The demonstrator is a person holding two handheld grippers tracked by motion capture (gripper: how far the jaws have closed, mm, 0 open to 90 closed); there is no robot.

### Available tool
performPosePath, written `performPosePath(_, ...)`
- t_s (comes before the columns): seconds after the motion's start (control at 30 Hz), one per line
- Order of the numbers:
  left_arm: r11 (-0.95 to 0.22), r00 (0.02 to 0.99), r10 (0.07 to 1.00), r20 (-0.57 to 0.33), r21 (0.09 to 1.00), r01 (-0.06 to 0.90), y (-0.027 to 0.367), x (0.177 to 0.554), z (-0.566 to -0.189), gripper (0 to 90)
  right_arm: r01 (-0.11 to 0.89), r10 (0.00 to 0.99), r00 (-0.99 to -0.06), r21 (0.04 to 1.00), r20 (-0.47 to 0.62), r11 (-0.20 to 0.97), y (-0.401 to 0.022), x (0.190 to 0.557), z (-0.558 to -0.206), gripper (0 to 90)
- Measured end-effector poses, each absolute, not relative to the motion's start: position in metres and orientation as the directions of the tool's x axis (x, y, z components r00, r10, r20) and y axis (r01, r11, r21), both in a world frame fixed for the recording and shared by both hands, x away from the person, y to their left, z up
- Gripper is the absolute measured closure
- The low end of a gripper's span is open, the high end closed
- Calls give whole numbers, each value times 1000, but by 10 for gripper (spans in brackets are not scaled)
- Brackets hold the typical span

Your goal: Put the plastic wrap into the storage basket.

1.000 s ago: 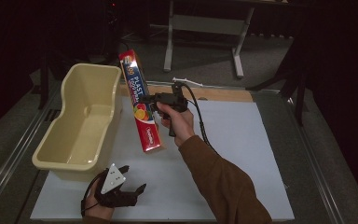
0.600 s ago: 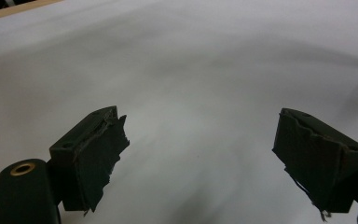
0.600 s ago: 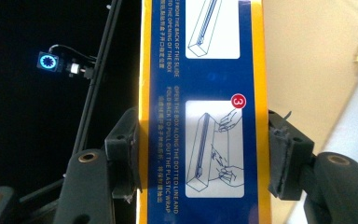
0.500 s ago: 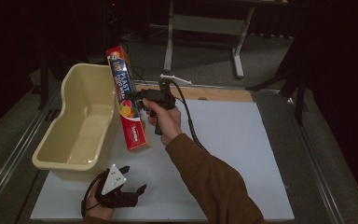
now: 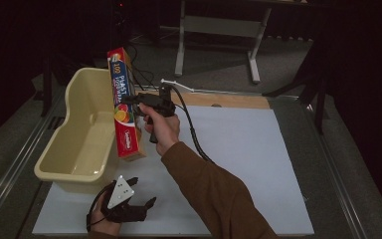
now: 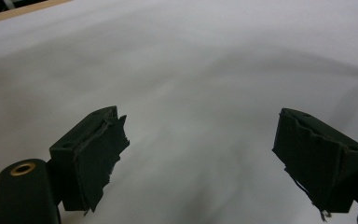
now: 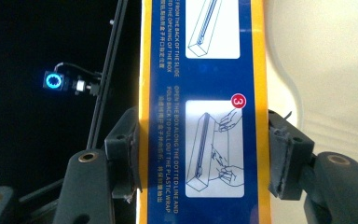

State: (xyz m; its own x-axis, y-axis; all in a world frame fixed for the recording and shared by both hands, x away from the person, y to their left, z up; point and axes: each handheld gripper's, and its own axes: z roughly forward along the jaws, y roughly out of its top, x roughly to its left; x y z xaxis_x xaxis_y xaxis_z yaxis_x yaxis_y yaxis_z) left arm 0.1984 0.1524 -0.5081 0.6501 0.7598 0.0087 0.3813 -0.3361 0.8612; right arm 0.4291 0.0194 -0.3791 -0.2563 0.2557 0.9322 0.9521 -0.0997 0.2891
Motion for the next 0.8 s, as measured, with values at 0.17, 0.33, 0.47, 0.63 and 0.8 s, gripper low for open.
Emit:
performPosePath(0.17,-333,651,759,7,864,378,153,197,-508,153,954,259,-231,271,938,-129,24,429,-382,394)
performPosePath(0.33,-335,652,758,10,864,376,153,196,-507,153,958,259,-205,248,944,-142,29,429,-385,394)
performPosePath(0.47,-337,656,755,12,865,371,153,194,-506,153,961,260,-188,232,947,-152,37,427,-387,394)
performPosePath(0.63,-331,656,754,6,867,372,153,191,-506,153,964,268,-165,212,949,-159,46,425,-389,394)
performPosePath(0.8,-331,660,751,7,869,367,152,189,-506,154,966,273,-158,206,949,-157,54,421,-391,394)
